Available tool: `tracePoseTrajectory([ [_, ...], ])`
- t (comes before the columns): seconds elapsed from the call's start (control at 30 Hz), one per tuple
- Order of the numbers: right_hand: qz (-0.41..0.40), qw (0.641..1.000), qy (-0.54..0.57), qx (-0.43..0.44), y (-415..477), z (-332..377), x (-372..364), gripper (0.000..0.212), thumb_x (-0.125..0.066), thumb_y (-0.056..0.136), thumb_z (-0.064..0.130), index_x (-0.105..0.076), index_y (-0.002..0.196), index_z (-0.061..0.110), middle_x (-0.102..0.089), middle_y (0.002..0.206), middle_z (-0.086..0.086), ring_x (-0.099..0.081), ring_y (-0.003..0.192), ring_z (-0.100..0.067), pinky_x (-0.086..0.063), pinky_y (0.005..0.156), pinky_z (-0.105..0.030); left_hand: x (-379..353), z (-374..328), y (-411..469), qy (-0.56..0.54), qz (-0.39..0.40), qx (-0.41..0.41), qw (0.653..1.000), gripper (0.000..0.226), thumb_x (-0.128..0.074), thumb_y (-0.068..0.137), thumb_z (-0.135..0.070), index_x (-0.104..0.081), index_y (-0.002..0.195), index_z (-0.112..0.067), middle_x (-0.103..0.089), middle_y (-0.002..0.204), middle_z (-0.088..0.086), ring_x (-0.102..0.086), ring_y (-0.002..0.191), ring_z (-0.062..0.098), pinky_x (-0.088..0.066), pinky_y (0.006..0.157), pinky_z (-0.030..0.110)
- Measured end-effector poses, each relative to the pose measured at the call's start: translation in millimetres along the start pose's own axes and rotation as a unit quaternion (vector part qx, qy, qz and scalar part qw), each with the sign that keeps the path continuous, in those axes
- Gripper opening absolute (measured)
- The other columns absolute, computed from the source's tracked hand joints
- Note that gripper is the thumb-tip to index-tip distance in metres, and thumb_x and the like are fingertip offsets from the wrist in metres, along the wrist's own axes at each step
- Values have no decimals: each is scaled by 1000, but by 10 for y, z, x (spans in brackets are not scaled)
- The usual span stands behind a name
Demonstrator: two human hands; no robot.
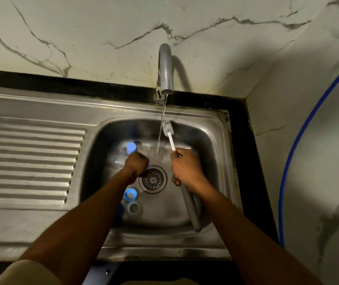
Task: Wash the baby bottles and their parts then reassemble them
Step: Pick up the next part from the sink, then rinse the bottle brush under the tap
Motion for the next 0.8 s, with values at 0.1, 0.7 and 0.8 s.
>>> tracePoseTrajectory([
  [0.1,2,1000,20,-16,48,-91,4,35,-41,100,20,-46,65,18,-44,47,3,-38,29,-16,-38,41,-28,79,420,-25,-233,-37,106,966,20,-48,94,7,-53,79,-6,-56,91,17,-58,73,25,-60,65,31],
  [0.7,35,993,96,-67,158,-243,-91,23,-46,104,26,-60,90,14,-43,53,0,-41,40,-12,-34,37,-21,885,-146,581,412,-158,-102,891,35,-66,95,-25,-60,125,-9,-61,125,24,-60,113,45,-50,95,50],
  [0.8,43,992,96,-76,182,-269,-118,21,-46,104,27,-63,103,15,-44,54,0,-40,38,-9,-34,37,-21,871,-148,592,417,-169,-110,886,27,-60,97,-15,-64,123,-5,-54,131,25,-58,115,47,-47,97,50],
])
Point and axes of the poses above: each hand's wrist, its own y-axis towards the middle knuckle, its own x-axis out of the back of the hand, z = x × y, the point moved 8 cm from there along y, towards the middle knuckle
